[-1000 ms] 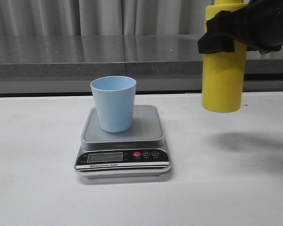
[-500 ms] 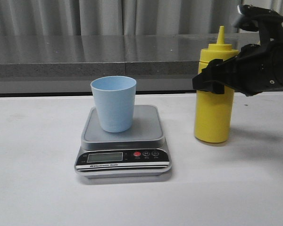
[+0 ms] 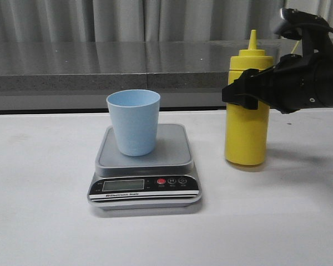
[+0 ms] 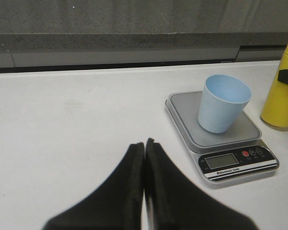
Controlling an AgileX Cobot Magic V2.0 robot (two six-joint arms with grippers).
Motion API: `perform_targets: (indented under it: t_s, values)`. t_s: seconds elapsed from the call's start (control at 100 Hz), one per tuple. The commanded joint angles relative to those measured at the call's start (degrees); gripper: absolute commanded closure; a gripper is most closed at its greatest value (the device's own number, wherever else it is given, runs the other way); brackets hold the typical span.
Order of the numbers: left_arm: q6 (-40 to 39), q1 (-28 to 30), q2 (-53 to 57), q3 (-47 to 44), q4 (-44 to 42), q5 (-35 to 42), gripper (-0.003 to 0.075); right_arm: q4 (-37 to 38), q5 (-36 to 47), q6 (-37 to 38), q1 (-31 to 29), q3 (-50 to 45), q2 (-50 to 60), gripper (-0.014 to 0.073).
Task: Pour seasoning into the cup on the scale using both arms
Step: 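Lower the bottle onto the table, open the right gripper and withdraw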
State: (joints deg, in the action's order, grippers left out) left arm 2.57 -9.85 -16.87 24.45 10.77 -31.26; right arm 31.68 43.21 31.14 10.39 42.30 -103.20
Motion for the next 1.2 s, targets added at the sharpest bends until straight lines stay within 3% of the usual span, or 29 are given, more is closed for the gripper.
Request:
perform_targets:
  t_s: [0.0, 0.17, 0.37, 0.46, 1.19]
  values:
    - [-0.44, 0.08, -0.51, 1.40, 0.54, 4.44, 0.0740, 0.18, 2.09, -0.27, 0.04, 0.75, 1.48, 0.0426]
    - [-0.44, 0.08, -0.51, 1.40, 0.54, 4.44, 0.0740, 0.18, 1.83, -0.27, 0.04, 0.75, 1.62, 0.0362]
    - [-0.44, 0.08, -0.51, 1.40, 0.54, 4.44, 0.0740, 0.44, 1.77, -0.27, 0.04, 0.75, 1.75, 0.0087]
    - [-0.44, 0.08, -0.51, 1.40, 0.54, 4.44, 0.0740, 0.97, 1.59, -0.27, 0.04, 0.37, 2.60, 0.0020]
    - [-0.44, 0.08, -0.51, 1.40, 0.54, 4.44, 0.0740, 3.31, -3.12, 0.41, 0.04, -9.15, 15.30, 0.0024]
